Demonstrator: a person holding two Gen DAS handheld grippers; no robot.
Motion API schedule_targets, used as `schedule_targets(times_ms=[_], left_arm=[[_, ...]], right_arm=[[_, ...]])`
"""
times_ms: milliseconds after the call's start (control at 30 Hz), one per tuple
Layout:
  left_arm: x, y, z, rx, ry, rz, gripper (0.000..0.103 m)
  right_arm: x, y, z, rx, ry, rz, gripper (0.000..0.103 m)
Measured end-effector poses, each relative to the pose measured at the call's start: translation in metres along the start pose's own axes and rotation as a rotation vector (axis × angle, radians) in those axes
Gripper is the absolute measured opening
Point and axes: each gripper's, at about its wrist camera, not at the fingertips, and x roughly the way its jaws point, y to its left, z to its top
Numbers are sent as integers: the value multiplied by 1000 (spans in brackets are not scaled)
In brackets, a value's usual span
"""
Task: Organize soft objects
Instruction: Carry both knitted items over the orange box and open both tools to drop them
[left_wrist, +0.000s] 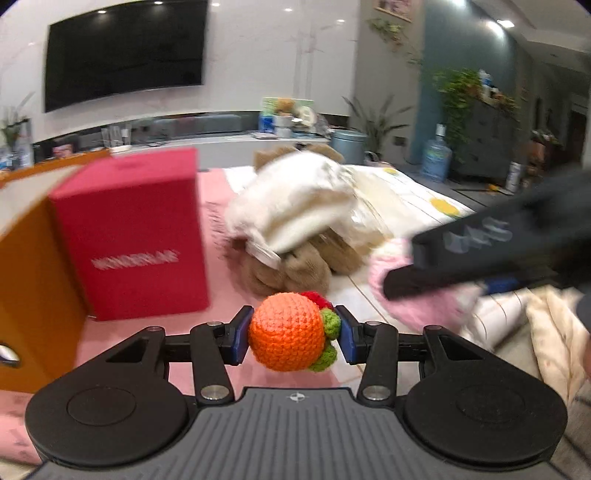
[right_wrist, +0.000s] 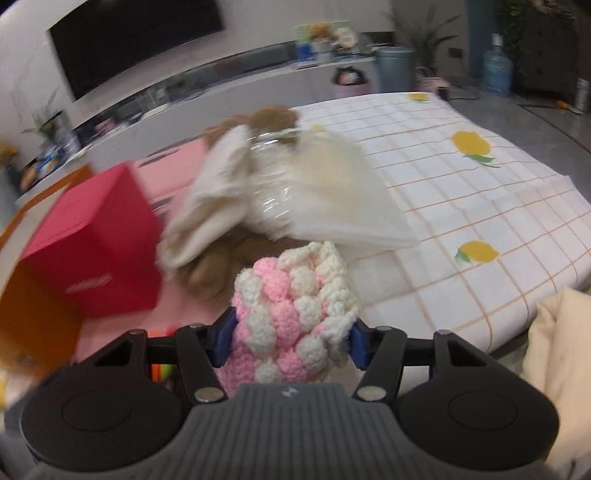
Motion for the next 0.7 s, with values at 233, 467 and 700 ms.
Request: schedule_targets(times_ms=[233, 467, 700], left_arm=[[-50, 7, 38, -43, -81, 52, 53], [-96, 28, 68, -90, -180, 106, 53], [-122, 74, 95, -134, -219, 220, 53]], right_arm=[[-86, 21, -13, -44, -179, 6, 59], [-146, 55, -4, -101, -307, 53, 59], [-167, 106, 12, -161, -386, 132, 59]])
